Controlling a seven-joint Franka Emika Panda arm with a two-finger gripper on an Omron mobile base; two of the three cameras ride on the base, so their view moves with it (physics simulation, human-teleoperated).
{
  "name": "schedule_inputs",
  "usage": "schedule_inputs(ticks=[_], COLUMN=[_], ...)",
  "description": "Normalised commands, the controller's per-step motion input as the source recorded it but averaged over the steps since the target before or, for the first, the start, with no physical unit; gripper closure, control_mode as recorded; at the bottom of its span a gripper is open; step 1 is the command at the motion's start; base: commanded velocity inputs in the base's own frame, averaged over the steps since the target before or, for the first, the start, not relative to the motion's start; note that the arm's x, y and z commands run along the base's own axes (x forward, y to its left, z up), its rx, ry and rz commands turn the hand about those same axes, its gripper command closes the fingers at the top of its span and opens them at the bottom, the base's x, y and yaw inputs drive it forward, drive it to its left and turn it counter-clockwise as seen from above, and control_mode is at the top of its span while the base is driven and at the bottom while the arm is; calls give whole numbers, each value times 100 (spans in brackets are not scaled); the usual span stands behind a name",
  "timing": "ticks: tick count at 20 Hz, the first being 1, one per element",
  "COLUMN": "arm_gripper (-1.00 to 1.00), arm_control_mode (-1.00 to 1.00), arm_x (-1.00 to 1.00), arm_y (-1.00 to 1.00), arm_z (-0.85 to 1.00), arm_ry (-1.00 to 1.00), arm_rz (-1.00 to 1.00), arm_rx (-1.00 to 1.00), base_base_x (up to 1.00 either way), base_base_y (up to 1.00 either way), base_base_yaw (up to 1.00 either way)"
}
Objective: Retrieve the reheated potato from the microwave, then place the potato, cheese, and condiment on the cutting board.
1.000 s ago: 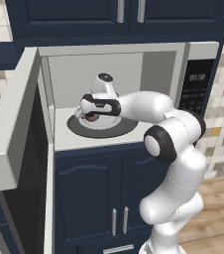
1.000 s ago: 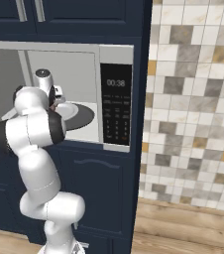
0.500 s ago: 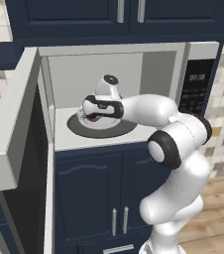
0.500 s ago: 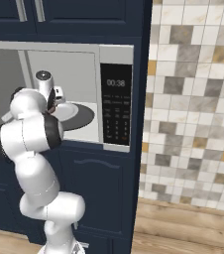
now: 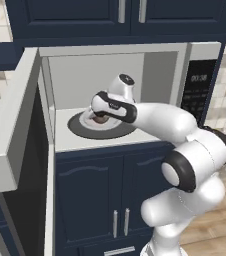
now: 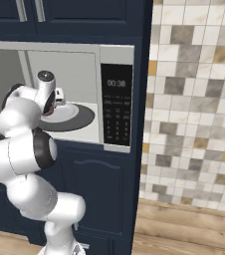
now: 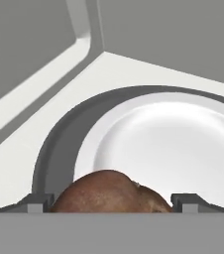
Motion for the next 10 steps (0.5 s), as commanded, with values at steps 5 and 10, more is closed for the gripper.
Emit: schedule_inputs(ticks=[5,10], arm_gripper=[100,100], arm_control_mode=[-100,-100], arm_x=[-62,-66], arm_y=[-25,-27], arm_z=[22,18], arm_ry=[0,-7], arm_rz=[0,0], arm_rx=[0,0], base_base_x=[0,0], base_base_y=[0,0], base_base_yaw=[0,0])
